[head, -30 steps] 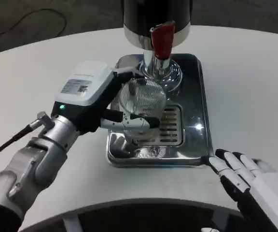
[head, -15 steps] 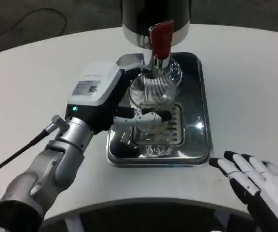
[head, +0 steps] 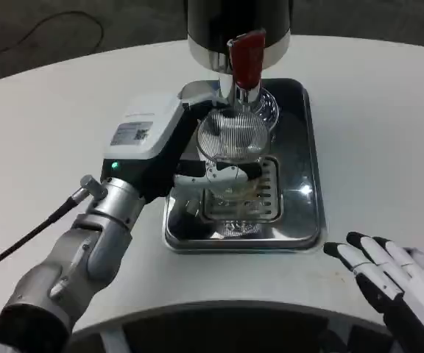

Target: Grasp the cup under the faucet to collect the drink, then remove the cup.

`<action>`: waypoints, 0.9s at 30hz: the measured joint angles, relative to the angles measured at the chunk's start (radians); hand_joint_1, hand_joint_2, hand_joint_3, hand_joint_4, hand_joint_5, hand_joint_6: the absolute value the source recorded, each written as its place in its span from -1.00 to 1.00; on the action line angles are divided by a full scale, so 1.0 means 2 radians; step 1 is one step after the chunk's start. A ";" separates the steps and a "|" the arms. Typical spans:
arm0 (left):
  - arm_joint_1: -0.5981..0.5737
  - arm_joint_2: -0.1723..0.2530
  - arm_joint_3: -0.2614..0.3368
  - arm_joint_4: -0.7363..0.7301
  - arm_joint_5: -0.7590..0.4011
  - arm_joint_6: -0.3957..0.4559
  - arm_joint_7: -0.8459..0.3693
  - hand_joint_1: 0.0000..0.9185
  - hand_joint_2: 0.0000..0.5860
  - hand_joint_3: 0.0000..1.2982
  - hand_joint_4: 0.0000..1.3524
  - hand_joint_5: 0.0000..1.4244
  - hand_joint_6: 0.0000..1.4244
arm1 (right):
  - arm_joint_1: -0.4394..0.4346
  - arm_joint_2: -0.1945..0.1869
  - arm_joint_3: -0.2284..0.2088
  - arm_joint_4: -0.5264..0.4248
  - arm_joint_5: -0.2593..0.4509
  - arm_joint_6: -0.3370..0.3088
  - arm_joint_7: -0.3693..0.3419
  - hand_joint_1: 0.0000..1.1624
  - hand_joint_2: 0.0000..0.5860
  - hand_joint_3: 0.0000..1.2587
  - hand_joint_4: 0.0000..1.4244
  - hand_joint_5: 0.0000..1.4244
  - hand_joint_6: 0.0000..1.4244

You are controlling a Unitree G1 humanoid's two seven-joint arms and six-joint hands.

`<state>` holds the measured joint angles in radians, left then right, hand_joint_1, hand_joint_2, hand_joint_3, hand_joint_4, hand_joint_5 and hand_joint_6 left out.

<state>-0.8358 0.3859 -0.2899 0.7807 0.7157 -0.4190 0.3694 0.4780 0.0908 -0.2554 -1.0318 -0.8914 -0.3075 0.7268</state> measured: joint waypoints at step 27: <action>-0.001 0.007 0.000 -0.020 -0.021 -0.006 -0.030 -0.75 -0.65 -0.59 -0.54 -0.08 0.46 | 0.014 0.005 0.003 0.000 0.006 0.000 0.002 -0.50 0.50 -0.85 -1.00 -1.00 -1.00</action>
<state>-0.8375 0.3994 -0.2906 0.7411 0.6730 -0.4302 0.3092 0.5051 0.1008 -0.2499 -1.0318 -0.8789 -0.3073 0.7301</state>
